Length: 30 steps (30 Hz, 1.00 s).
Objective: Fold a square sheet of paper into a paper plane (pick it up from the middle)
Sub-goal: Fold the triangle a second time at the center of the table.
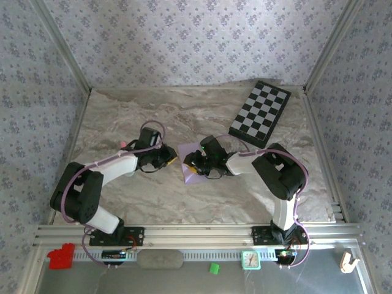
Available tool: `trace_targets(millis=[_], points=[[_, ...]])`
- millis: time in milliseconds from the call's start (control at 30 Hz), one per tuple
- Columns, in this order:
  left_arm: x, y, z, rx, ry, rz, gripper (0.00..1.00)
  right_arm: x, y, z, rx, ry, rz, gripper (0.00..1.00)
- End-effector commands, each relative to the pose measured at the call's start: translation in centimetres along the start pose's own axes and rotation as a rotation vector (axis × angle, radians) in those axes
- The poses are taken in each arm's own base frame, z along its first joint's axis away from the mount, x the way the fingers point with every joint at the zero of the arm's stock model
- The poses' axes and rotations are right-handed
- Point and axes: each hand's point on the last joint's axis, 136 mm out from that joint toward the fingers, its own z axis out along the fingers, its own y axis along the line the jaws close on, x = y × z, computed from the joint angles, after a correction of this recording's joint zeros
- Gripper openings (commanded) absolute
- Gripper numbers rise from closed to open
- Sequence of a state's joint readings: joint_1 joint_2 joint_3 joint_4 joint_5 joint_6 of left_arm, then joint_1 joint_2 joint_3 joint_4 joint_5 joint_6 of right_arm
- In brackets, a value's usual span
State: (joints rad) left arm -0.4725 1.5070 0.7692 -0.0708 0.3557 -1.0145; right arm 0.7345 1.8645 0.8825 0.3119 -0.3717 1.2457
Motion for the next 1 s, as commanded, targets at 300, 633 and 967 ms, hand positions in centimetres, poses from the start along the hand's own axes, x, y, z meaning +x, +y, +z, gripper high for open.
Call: trace_targets(millis=[300,633,967], points=[[3.1,-1.1,3.1,-0.001,0.111,0.059,0.08,0.6,-5.0,0.1,0.188,0.017,0.061,0.11],[3.2,-0.7,4.8,-0.045,0.137,0.084,0.05,0.7,-5.1,0.1,0.200,0.021,0.063,0.07],[3.6,1.1,5.5,-0.116,0.149,0.089,0.04,0.7,-4.8,0.0,0.189,0.023,0.061,0.07]])
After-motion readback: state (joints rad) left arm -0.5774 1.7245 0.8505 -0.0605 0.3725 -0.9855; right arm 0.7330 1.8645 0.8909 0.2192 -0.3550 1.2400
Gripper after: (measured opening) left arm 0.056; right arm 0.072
